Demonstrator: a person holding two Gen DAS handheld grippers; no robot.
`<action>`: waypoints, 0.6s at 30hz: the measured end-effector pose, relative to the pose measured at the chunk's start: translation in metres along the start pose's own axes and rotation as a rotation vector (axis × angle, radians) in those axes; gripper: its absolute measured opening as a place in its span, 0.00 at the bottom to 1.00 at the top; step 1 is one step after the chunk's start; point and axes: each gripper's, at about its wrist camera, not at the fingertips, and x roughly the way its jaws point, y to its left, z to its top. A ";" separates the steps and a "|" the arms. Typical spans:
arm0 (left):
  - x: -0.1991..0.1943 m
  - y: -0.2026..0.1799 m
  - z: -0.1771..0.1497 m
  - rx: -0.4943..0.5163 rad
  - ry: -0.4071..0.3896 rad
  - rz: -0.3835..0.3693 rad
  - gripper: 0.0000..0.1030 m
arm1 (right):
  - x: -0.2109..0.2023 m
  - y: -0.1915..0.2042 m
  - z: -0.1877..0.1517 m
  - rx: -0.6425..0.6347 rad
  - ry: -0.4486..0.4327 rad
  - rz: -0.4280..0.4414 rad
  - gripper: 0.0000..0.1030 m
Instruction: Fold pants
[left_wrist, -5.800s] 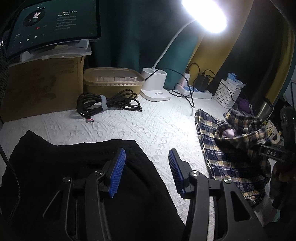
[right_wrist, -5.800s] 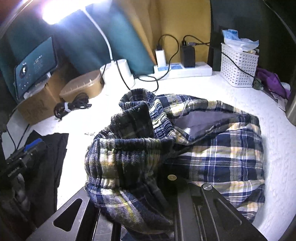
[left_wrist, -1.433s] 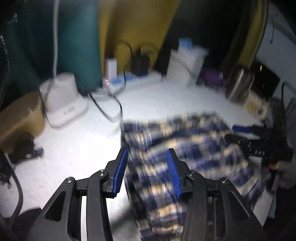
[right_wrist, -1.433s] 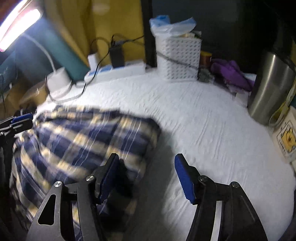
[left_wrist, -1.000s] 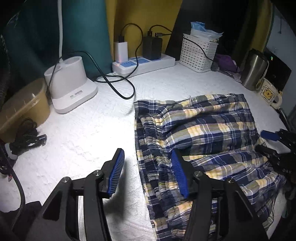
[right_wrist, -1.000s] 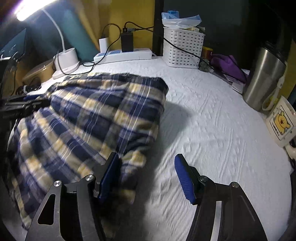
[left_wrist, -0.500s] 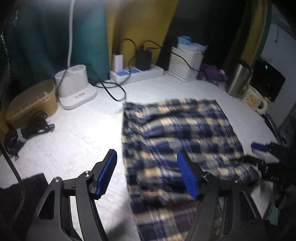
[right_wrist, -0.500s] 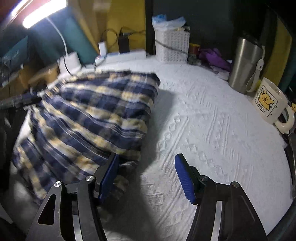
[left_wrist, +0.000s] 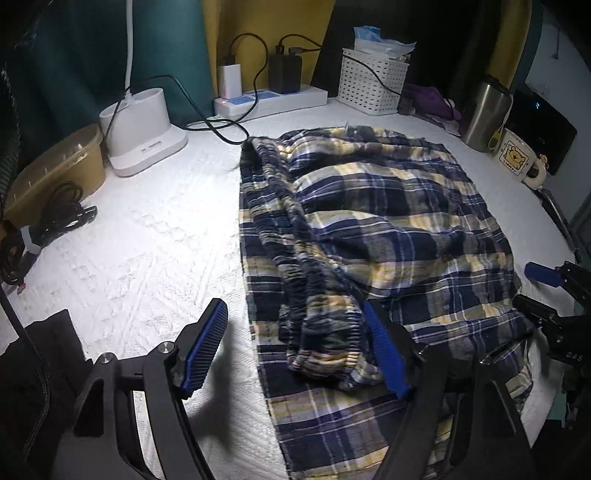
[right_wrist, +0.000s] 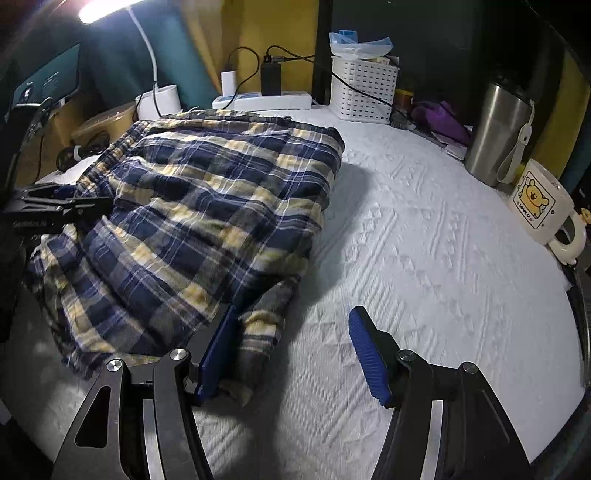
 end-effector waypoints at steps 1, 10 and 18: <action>0.000 0.002 0.000 -0.002 -0.003 0.002 0.74 | -0.001 0.000 -0.002 -0.003 -0.002 -0.001 0.62; -0.005 0.003 -0.003 0.014 0.003 0.022 0.76 | -0.015 -0.004 -0.020 -0.013 -0.014 0.025 0.63; -0.030 0.003 0.006 0.034 -0.035 0.030 0.76 | -0.023 -0.016 -0.028 0.007 0.025 0.068 0.63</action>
